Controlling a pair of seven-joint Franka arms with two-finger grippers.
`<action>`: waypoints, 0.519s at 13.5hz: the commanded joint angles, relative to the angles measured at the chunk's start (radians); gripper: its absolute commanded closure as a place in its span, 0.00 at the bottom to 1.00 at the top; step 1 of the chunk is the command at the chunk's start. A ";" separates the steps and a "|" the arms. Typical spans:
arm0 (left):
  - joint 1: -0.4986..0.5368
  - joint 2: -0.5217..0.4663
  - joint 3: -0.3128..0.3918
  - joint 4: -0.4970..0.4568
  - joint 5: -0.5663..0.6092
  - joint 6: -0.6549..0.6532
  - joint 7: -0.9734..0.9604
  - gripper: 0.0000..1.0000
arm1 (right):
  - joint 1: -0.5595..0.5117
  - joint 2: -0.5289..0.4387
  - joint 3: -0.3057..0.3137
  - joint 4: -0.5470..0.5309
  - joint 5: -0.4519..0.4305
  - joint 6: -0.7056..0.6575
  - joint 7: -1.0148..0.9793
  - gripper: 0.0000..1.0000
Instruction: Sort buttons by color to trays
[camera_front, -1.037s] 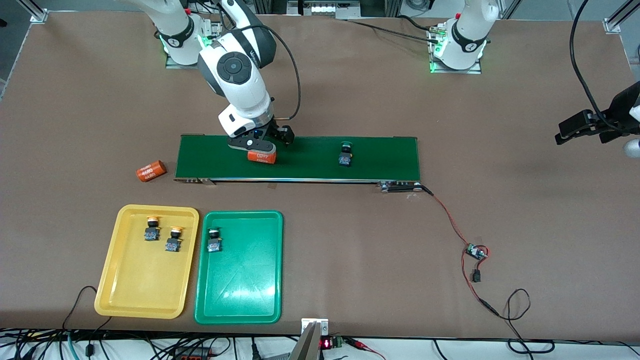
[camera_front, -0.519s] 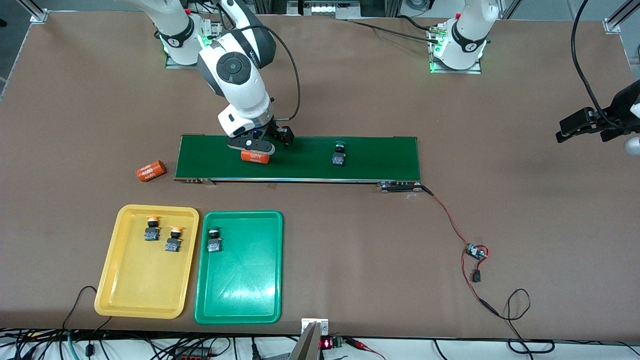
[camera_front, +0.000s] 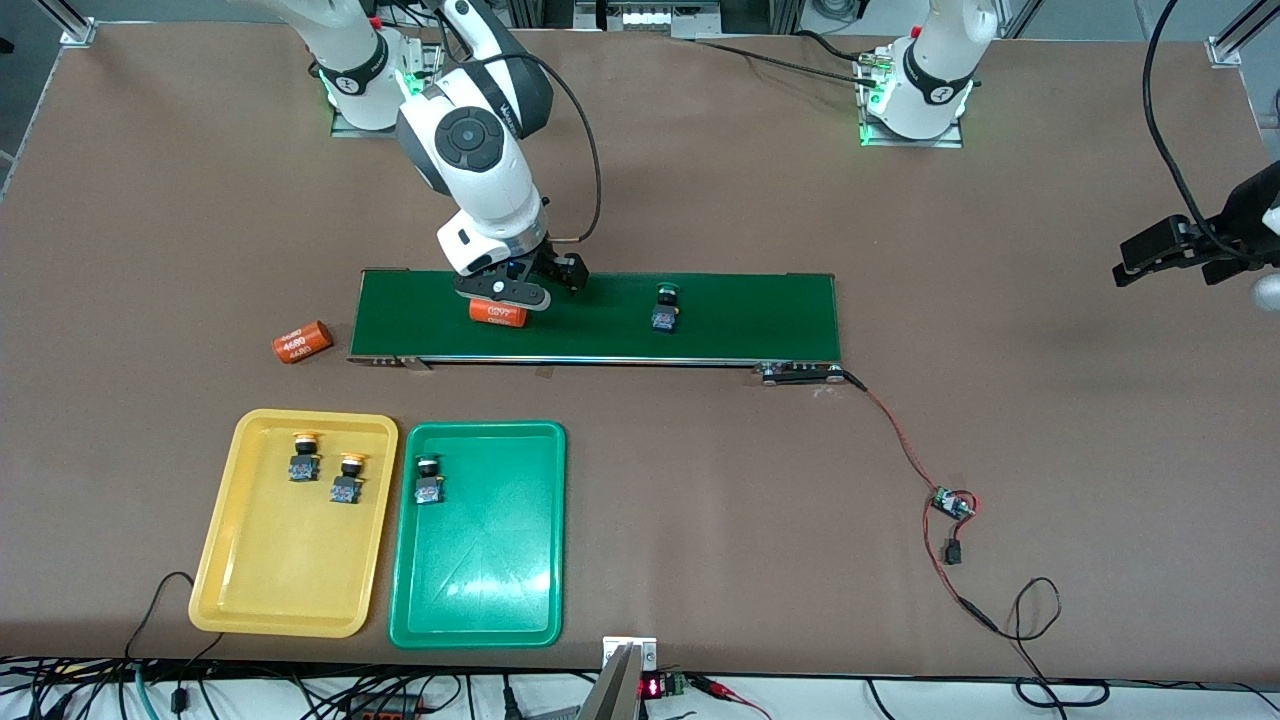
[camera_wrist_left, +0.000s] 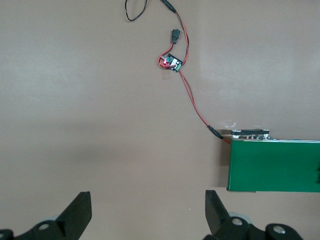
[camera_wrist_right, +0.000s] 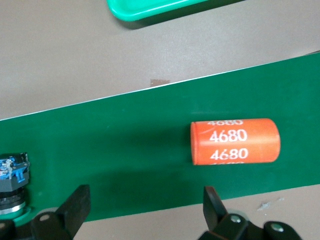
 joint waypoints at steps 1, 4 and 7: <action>-0.006 -0.015 0.002 -0.002 -0.003 0.004 0.022 0.00 | 0.023 0.032 -0.004 0.044 -0.007 -0.003 0.036 0.00; -0.004 -0.015 0.010 -0.003 -0.003 0.002 0.022 0.00 | 0.024 0.041 -0.004 0.056 -0.007 -0.004 0.036 0.00; -0.004 -0.017 0.013 -0.003 -0.004 0.002 0.021 0.00 | 0.024 0.043 -0.004 0.056 -0.008 -0.004 0.036 0.00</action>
